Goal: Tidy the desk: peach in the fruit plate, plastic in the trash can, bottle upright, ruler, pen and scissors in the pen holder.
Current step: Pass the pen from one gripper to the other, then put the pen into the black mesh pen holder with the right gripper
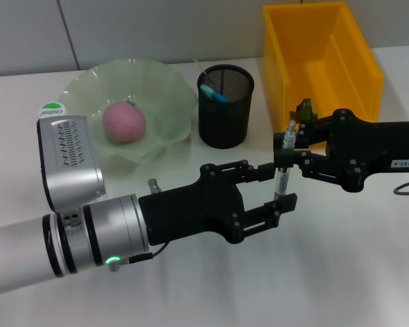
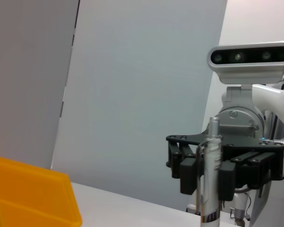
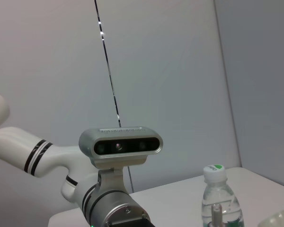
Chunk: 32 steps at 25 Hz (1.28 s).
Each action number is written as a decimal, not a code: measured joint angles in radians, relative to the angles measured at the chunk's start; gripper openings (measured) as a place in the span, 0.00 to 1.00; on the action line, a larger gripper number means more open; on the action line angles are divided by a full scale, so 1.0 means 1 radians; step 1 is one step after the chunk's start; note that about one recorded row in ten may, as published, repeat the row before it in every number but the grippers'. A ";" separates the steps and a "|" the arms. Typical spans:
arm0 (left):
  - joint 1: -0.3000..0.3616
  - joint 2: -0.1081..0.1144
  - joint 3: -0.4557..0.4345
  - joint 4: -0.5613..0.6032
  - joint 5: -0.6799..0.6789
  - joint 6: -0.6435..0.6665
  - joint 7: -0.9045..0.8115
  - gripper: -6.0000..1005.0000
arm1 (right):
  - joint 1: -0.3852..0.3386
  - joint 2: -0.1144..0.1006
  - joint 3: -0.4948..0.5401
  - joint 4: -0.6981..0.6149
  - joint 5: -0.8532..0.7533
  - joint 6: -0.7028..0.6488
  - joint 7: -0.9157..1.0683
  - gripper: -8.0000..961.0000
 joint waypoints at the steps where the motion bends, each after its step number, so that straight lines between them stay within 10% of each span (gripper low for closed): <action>1: -0.001 0.000 -0.001 -0.002 0.000 0.000 -0.002 0.45 | 0.000 0.000 0.000 0.000 0.000 0.000 0.000 0.19; 8: -0.006 0.000 -0.006 -0.007 0.005 -0.001 -0.016 0.72 | 0.002 0.000 0.000 0.000 0.011 -0.004 0.000 0.19; 22: 0.013 0.004 -0.008 -0.073 0.002 -0.002 -0.015 0.86 | -0.028 -0.043 0.004 0.002 0.215 0.049 0.026 0.19; 32: 0.043 0.009 -0.027 -0.107 0.009 0.013 0.032 0.86 | 0.014 -0.022 0.002 0.006 0.366 0.369 0.039 0.19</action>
